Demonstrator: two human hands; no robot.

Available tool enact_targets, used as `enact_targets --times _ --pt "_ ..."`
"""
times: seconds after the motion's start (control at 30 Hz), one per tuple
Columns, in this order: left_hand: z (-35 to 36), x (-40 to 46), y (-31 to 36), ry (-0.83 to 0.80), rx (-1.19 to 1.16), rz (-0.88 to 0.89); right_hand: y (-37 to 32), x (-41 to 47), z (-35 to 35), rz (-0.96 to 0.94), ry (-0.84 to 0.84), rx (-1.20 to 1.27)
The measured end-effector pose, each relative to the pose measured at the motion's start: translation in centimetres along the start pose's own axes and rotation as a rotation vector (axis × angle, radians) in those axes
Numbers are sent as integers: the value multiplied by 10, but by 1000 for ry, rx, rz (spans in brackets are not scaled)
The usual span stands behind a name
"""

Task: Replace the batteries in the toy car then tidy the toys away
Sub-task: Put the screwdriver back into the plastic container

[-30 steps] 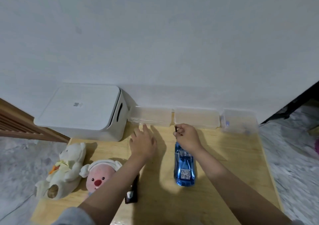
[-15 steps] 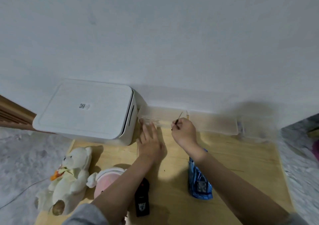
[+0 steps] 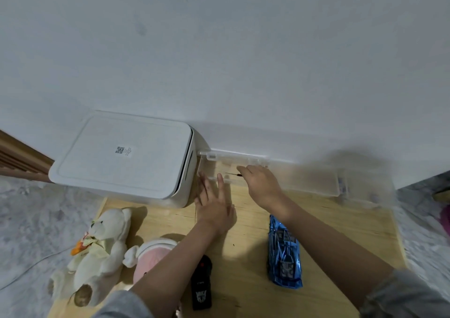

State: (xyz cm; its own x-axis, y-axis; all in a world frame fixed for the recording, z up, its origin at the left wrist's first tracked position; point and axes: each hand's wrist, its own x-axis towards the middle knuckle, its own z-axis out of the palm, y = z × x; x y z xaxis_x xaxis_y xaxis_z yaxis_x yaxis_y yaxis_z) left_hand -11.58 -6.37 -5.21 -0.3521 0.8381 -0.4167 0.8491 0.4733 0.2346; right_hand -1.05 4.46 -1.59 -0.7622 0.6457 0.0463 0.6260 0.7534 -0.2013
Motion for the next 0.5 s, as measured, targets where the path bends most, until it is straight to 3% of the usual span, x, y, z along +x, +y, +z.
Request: enact_targets --times 0.1,0.37,0.5 --pt "-2 0 -1 -18 13 0 2 11 -2 -27 -128 -57" --pt "-4 -1 -1 -32 4 7 8 11 7 -13 -203 37" --pt "-4 0 -2 -37 -2 7 6 -6 -1 -21 52 142"
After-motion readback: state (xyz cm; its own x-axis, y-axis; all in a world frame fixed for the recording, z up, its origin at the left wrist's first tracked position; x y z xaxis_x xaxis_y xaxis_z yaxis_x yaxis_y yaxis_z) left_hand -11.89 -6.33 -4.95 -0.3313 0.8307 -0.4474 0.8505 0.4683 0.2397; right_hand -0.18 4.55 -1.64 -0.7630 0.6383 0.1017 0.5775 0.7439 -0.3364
